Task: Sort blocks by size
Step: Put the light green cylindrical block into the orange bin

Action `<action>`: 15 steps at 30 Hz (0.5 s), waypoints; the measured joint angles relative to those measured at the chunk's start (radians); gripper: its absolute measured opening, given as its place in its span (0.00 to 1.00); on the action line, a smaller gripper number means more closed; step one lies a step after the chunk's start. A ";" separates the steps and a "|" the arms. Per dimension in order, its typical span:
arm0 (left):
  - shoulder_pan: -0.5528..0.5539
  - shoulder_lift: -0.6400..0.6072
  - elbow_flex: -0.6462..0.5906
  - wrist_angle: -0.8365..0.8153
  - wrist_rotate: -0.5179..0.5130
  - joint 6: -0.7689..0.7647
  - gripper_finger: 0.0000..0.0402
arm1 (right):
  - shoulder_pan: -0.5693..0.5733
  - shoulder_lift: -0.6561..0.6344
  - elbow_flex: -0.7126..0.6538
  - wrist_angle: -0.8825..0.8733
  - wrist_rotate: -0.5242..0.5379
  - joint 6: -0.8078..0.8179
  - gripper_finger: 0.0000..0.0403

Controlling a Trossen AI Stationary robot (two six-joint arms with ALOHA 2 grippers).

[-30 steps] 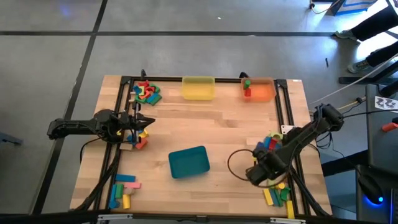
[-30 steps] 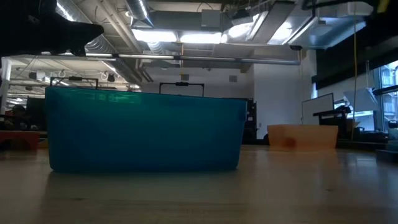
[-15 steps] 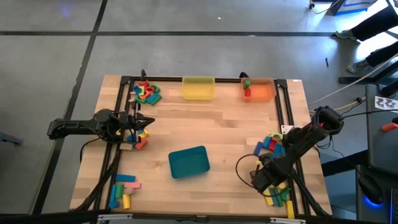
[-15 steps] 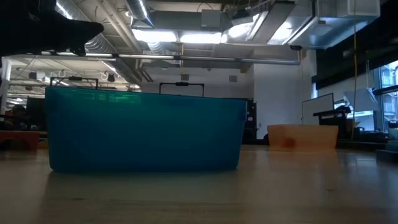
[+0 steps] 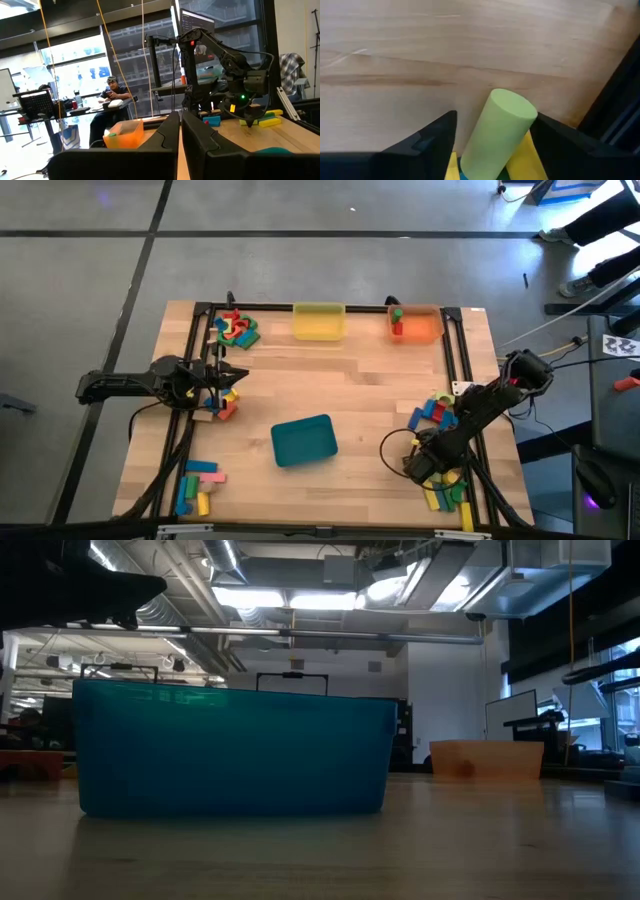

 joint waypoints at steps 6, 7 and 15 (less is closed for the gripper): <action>0.000 0.000 0.000 -0.003 0.000 0.001 0.01 | 0.000 0.001 0.000 0.014 0.024 -0.033 0.38; 0.000 0.000 0.000 -0.004 0.000 0.000 0.01 | 0.000 0.001 0.000 0.014 0.034 -0.046 0.35; 0.000 0.000 0.000 -0.003 0.000 0.000 0.01 | 0.000 0.002 0.008 0.011 0.055 -0.106 0.33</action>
